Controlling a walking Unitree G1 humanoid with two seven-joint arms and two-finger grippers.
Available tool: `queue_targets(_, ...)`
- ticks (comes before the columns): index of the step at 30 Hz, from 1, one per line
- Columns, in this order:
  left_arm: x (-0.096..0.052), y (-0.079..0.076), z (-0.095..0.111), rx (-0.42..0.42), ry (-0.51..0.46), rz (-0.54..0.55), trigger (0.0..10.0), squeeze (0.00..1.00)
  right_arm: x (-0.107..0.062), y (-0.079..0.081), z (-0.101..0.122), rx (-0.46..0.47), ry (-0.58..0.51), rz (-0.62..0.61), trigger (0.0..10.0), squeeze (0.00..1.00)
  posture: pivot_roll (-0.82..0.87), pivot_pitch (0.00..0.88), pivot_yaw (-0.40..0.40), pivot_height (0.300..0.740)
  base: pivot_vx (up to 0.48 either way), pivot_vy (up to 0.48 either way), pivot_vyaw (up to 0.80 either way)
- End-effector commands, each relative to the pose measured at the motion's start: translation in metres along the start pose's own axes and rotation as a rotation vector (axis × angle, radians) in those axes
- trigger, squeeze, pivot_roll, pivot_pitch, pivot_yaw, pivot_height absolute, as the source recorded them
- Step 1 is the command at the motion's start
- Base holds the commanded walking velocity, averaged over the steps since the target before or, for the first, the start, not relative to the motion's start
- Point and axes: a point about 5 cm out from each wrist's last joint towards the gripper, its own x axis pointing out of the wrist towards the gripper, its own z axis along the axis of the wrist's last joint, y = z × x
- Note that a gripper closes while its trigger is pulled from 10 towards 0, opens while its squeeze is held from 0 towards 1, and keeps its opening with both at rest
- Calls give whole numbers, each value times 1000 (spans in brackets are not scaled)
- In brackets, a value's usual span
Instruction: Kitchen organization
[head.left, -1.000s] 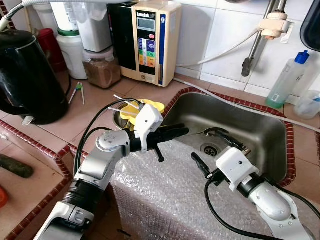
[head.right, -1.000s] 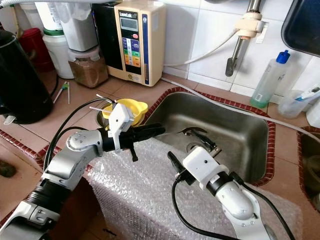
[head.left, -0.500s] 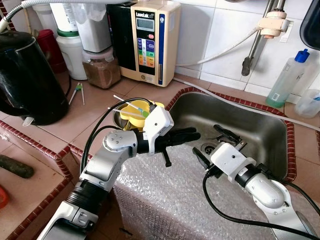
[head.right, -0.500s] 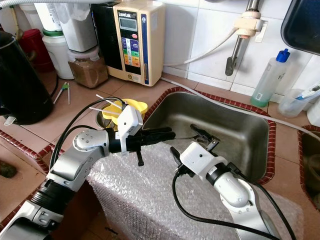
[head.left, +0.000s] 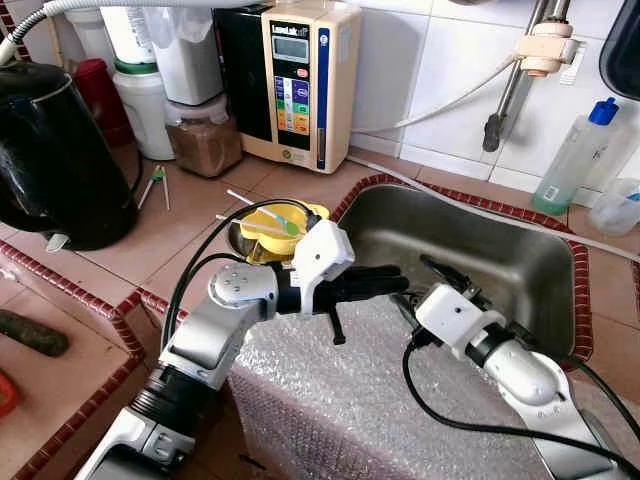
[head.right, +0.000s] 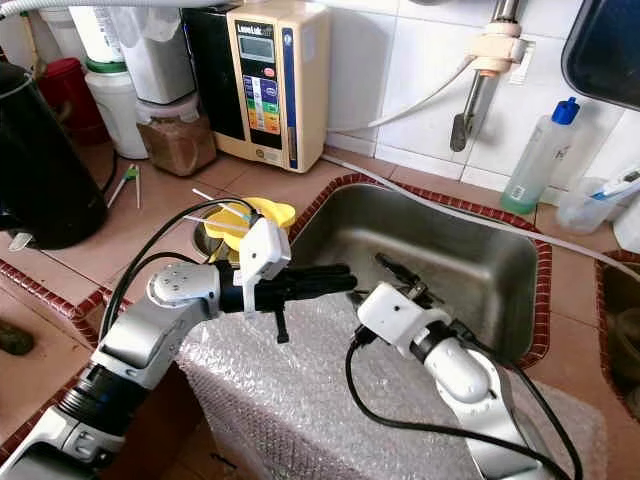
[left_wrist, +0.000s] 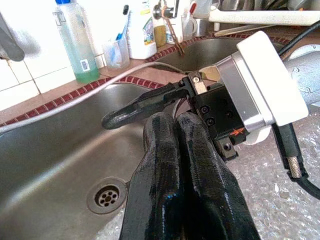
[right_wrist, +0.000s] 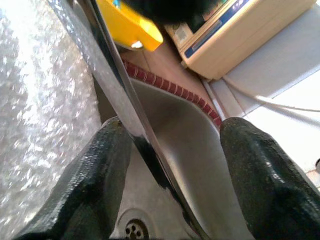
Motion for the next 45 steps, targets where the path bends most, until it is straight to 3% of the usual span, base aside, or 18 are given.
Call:
queue_targets(1, 2, -3, 5, 17, -10, -18, 10000, 0, 2, 0, -1, -4, 0, -3, 0, 0, 33, 0, 30, 740, 0, 0, 0)
queue_targets(16, 2, -5, 5, 16, -8, -19, 10000, 0, 8, 5, -4, -3, -14, -6, 0, 0, 34, 0, 30, 740, 0, 0, 0)
queue_targets(34, 0, -4, 3, 25, 5, -7, 10000, 0, 4, 3, -9, 5, -5, -33, 0, 0, 41, 0, 35, 740, 0, 0, 0)
queue_targets(45, -1, -5, -3, 6, 16, 21, 10000, 0, -8, 2, -17, 5, 25, -49, 0, 0, 42, 0, 33, 740, 0, 0, 0)
